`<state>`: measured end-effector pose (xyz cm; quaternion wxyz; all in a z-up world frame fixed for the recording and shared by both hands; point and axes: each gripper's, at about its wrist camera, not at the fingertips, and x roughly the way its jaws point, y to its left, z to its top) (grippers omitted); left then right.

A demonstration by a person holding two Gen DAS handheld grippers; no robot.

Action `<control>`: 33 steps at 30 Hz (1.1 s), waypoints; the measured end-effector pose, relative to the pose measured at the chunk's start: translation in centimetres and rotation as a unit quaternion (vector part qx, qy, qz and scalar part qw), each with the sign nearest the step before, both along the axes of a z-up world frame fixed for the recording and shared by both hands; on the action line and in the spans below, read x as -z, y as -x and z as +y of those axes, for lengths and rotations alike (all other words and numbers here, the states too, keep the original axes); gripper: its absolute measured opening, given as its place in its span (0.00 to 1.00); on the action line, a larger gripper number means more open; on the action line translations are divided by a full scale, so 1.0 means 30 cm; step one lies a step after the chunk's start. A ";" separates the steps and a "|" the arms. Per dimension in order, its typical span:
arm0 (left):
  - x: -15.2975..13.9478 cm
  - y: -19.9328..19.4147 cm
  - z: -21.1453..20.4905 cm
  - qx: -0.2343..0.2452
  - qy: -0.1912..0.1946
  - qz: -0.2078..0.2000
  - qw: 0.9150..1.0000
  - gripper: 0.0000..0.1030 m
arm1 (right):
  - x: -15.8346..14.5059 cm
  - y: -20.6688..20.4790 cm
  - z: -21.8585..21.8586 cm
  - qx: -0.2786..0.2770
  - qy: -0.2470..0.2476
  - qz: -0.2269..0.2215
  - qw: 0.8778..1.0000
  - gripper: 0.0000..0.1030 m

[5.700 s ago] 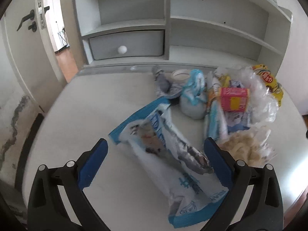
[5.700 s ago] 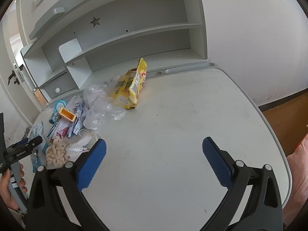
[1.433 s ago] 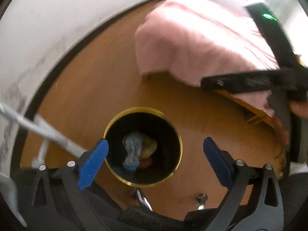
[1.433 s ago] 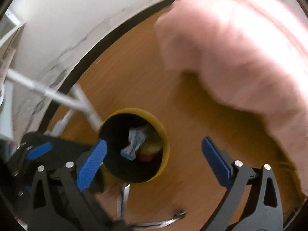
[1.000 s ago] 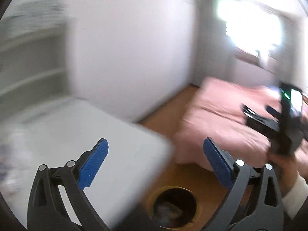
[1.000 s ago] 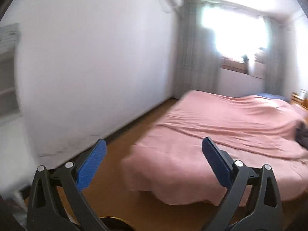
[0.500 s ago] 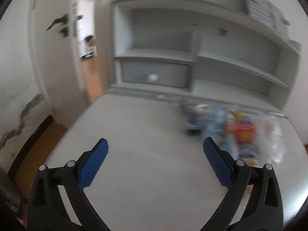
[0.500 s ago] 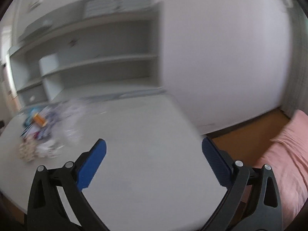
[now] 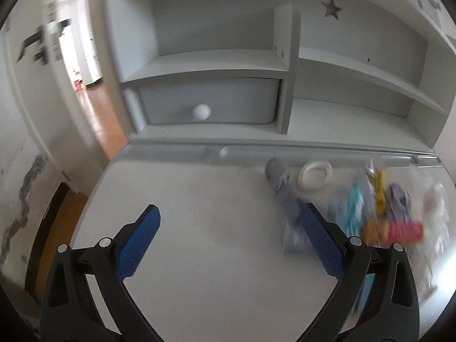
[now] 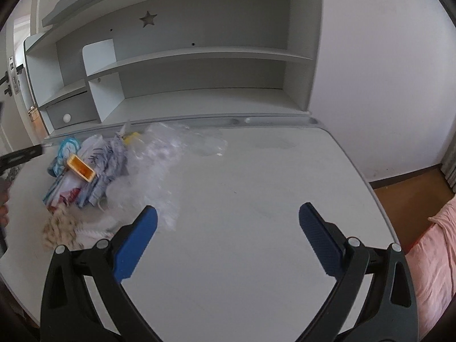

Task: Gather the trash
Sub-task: 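Return both grippers to the desk toward the remaining trash, then grasp the grey sock with the left gripper while the right grasps the clear plastic bag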

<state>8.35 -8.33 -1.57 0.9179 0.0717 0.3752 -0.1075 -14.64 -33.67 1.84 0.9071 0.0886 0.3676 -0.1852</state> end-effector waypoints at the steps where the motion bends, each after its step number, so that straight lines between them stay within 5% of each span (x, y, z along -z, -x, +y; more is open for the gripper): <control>1: 0.008 -0.023 -0.019 0.004 -0.005 0.005 1.000 0.93 | -0.006 -0.014 0.007 -0.003 -0.002 0.000 1.000 0.93; 8: 0.102 -0.160 -0.144 0.043 -0.061 0.039 0.996 0.93 | 0.005 -0.117 0.065 -0.027 0.003 0.016 1.000 0.93; 16: 0.135 -0.138 -0.054 0.054 -0.086 0.053 0.993 0.93 | 0.065 -0.270 0.053 -0.041 -0.048 0.036 0.997 0.93; 21: 0.161 -0.127 0.022 0.067 -0.014 0.084 0.994 0.93 | 0.110 -0.342 0.038 -0.060 -0.096 0.047 0.992 0.93; 23: 0.160 -0.122 0.017 0.077 -0.017 0.081 0.994 0.92 | 0.118 -0.363 0.045 -0.059 -0.088 0.050 0.993 0.86; 24: 0.161 -0.117 0.009 0.084 -0.018 0.079 0.993 0.90 | 0.118 -0.366 0.048 -0.062 -0.088 0.050 0.993 0.72; 26: 0.156 -0.106 -0.008 0.101 -0.014 0.068 0.992 0.78 | 0.125 -0.378 0.054 -0.081 -0.096 0.051 0.991 0.50; 28: 0.145 -0.095 -0.024 0.112 -0.012 0.056 0.992 0.46 | 0.136 -0.385 0.061 -0.094 -0.093 0.057 0.990 0.38; 29: 0.141 -0.091 -0.028 0.116 -0.009 0.052 0.992 0.19 | 0.135 -0.382 0.066 -0.099 -0.084 0.057 0.990 0.35; 33: 0.116 -0.046 -0.032 0.128 -0.004 0.043 0.991 0.19 | 0.105 -0.350 0.053 -0.083 -0.066 0.040 0.994 0.31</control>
